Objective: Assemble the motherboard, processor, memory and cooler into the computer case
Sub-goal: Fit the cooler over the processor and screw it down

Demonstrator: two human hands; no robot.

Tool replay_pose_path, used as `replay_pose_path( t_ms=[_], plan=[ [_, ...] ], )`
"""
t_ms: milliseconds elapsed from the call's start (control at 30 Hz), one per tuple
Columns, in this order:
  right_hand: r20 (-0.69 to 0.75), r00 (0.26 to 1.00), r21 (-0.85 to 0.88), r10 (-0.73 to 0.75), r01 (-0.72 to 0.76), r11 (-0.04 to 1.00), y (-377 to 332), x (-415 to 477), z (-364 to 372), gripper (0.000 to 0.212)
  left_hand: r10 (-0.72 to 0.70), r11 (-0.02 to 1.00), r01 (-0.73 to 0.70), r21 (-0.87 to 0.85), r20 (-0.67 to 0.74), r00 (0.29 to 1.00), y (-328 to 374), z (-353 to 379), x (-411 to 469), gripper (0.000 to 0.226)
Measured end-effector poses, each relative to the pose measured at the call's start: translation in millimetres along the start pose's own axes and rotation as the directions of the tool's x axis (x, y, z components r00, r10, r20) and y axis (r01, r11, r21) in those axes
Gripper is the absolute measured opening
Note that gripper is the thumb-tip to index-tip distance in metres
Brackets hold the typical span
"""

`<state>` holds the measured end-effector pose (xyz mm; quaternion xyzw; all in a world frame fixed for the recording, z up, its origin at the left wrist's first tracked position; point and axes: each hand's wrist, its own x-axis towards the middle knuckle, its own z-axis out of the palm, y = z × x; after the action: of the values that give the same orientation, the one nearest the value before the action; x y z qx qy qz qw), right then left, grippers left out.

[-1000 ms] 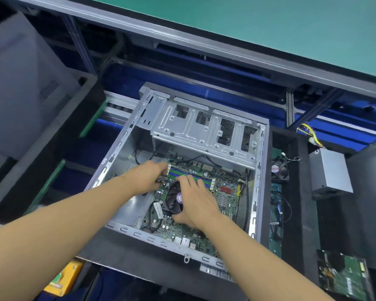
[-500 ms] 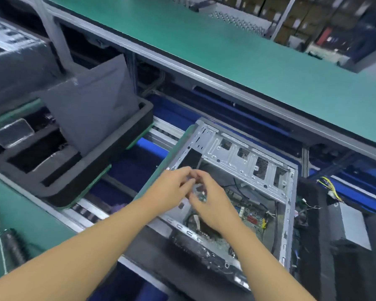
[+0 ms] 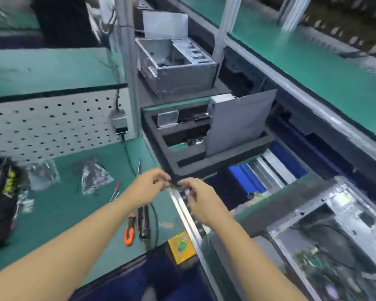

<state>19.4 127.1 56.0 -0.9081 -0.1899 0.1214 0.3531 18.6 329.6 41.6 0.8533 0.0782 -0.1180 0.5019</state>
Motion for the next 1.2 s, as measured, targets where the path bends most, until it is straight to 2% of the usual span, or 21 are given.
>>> replay_pose_path(
  t_ms=[100, 233, 367, 467, 533, 633, 800, 900, 967, 1067, 1200],
  plan=[
    [0.250, 0.965, -0.231, -0.081, 0.140, 0.963, -1, 37, 45, 0.064, -0.142, 0.987, 0.144, 0.069, -0.033, 0.989, -51, -24, -7, 0.027],
    [0.465, 0.874, -0.434, -0.139, 0.362, 0.825, 5, 75, 98, 0.067, -0.349, 0.937, 0.349, -0.005, -0.023, 0.937, -100, -28, -15, 0.021],
    [0.590, 0.774, -0.496, -0.228, 0.571, 0.654, 15, 97, 141, 0.065, -0.505, 0.851, 0.498, -0.164, 0.001, 0.863, -126, -14, -13, 0.028],
    [0.688, 0.652, -0.500, -0.318, 0.744, 0.444, 28, 104, 166, 0.057, -0.546, 0.821, 0.535, -0.200, -0.001, 0.838, -137, -8, -8, 0.031],
    [0.745, 0.574, -0.477, -0.340, 0.814, 0.330, 36, 105, 178, 0.050, -0.566, 0.805, 0.553, -0.213, 0.003, 0.825, -142, -8, -8, 0.030],
    [0.772, 0.501, -0.449, -0.390, 0.865, 0.222, 43, 102, 192, 0.034, -0.574, 0.796, 0.557, -0.238, -0.006, 0.819, -145, -10, -7, 0.028],
    [0.782, 0.455, -0.419, -0.427, 0.890, 0.181, 57, 104, 203, 0.036, -0.570, 0.795, 0.551, -0.255, -0.005, 0.821, -139, -19, -7, 0.022],
    [0.814, 0.389, -0.377, -0.431, 0.919, 0.116, 57, 108, 198, 0.041, -0.556, 0.804, 0.538, -0.253, 0.001, 0.831, -131, -25, -7, 0.019],
    [0.781, 0.376, -0.365, -0.499, 0.923, 0.124, 51, 110, 191, 0.041, -0.536, 0.816, 0.512, -0.268, -0.022, 0.844, -123, -31, -3, 0.016],
    [0.673, 0.424, -0.330, -0.606, 0.905, 0.267, 37, 109, 172, 0.037, -0.493, 0.849, 0.447, -0.284, -0.115, 0.863, -107, -41, 8, 0.013],
    [0.583, 0.555, -0.316, -0.593, 0.827, 0.464, 5, 97, 126, 0.048, -0.378, 0.905, 0.336, -0.260, -0.128, 0.917, -67, -53, 26, 0.013]
  ],
)
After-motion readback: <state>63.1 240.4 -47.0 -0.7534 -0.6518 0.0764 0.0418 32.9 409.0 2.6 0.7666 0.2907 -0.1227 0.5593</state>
